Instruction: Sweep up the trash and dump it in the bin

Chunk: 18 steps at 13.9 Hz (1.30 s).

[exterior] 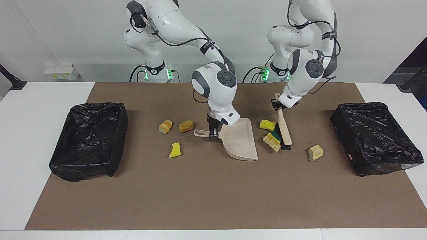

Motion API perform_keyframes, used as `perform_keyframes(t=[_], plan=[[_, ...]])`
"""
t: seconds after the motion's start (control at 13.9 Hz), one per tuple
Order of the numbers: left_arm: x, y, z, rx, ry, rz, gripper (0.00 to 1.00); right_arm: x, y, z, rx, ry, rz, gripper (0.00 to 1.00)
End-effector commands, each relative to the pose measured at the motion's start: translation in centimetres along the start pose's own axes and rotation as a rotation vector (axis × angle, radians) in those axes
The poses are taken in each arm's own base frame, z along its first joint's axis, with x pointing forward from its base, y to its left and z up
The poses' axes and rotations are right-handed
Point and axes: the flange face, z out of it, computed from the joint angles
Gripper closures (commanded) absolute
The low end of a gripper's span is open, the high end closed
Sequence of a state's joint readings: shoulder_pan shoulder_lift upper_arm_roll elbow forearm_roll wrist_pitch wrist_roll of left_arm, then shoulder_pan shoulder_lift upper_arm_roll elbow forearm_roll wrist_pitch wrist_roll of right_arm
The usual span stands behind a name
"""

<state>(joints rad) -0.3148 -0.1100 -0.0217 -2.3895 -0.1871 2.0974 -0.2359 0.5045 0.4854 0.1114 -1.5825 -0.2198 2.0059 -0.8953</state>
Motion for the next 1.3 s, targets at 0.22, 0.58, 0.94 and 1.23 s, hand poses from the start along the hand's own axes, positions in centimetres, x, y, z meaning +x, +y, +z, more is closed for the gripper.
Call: perform_keyframes(t=[0.22, 0.58, 0.94, 1.23], plan=[[-0.8, 6.7, 0.1, -0.165, 0.045, -0.021, 1.00, 0.1, -0.7, 0.4, -0.003, 0.022, 0.030, 1.00], [-0.1, 5.5, -3.8, -0.216, -0.013, -0.108, 1.00, 0.2, -0.7, 0.4, -0.007, 0.026, 0.030, 1.00], [1.5, -1.3, -11.1, -0.028, -0.009, -0.075, 1.00, 0.1, -0.7, 0.3, -0.009, 0.027, 0.039, 1.00], [3.5, -7.2, -12.3, 0.054, 0.052, -0.053, 1.00, 0.3, -0.6, 0.3, -0.015, 0.033, 0.045, 1.00]])
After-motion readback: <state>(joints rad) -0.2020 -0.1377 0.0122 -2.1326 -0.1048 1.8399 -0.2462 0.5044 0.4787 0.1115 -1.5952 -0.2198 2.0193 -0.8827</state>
